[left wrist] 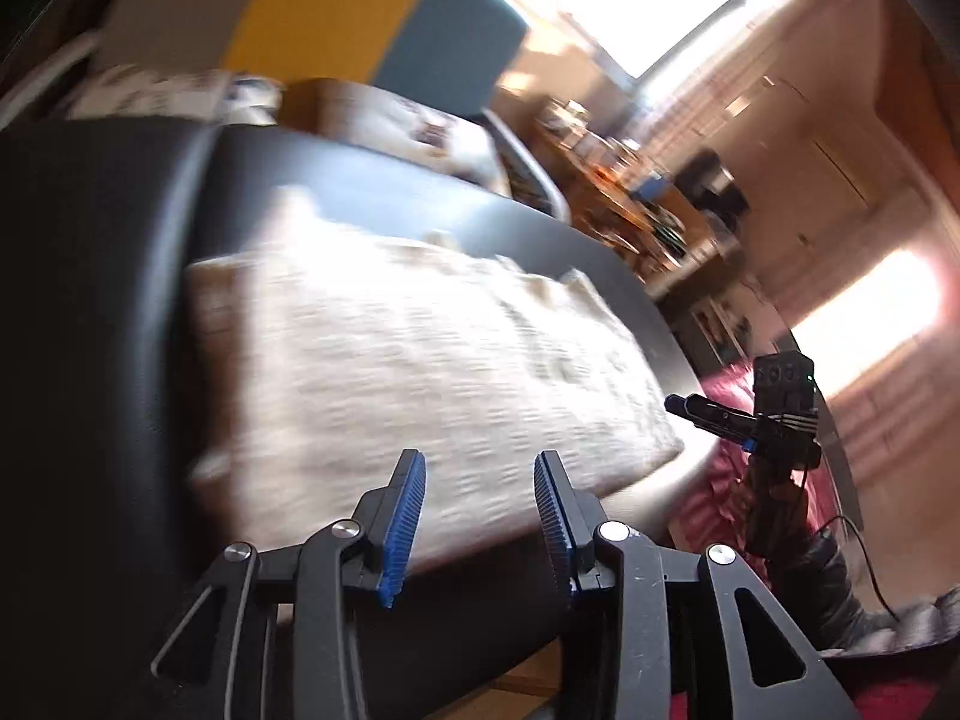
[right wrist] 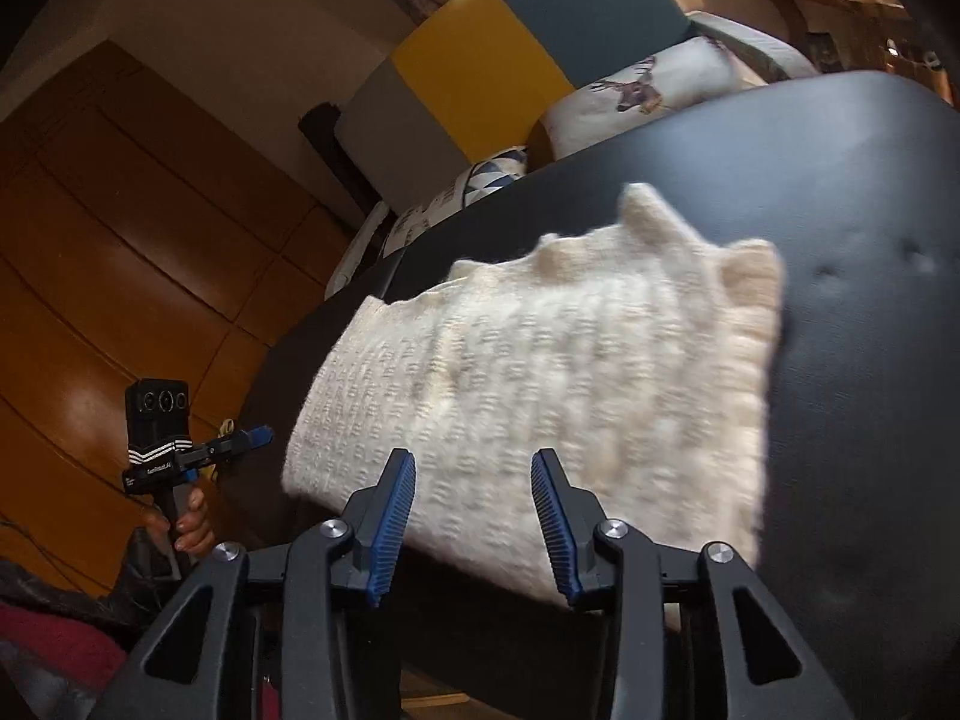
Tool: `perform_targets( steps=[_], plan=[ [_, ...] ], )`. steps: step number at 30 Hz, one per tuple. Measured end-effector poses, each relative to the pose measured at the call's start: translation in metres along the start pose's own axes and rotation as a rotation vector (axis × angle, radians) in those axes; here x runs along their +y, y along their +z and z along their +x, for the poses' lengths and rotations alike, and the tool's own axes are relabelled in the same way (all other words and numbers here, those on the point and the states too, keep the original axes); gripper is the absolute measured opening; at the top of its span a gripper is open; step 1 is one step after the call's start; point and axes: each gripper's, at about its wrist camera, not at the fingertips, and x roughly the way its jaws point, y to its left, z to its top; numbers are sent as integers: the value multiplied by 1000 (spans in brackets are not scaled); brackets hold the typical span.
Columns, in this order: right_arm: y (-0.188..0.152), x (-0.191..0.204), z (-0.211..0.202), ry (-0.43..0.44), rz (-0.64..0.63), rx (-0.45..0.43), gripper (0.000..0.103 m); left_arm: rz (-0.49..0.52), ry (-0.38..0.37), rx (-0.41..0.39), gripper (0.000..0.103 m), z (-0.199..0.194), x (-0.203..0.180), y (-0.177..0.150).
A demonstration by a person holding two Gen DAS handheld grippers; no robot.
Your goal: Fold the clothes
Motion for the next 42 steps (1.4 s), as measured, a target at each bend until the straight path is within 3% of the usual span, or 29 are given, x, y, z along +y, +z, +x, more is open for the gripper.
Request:
perform_targets(
  steps=[3,5,8,13,22,23,24,26,31,33,35,40,42],
  plan=[
    [-13,-53,-32,15,132,2,48,94,-42,86,38,57,-48,14],
    [-15,-81,-37,87,201,12,48,157,-71,143,38,95,-80,24],
    [-11,-102,-25,202,243,35,48,238,-93,224,38,146,-116,36],
    [0,-113,13,370,237,183,49,308,-105,303,38,187,-135,42],
    [-12,-60,63,357,-44,705,49,282,-77,417,37,216,-116,37],
    [-13,-54,68,354,-77,762,48,286,-76,428,35,217,-115,35],
    [-16,-54,69,331,-90,791,39,297,-67,434,27,218,-114,33],
    [-20,-53,69,282,-115,845,34,315,-45,434,12,219,-112,29],
    [-24,-61,58,279,-44,735,33,236,-77,405,12,207,-103,28],
    [-25,-64,43,249,-15,664,38,231,-85,377,14,194,-104,29],
    [-22,-63,20,148,-25,579,44,235,-90,331,16,175,-105,33],
    [8,-41,-31,-99,-73,269,46,189,-61,209,27,135,-82,45],
    [15,-16,-26,-178,-146,176,46,170,-32,180,27,128,-71,50]
  ],
)
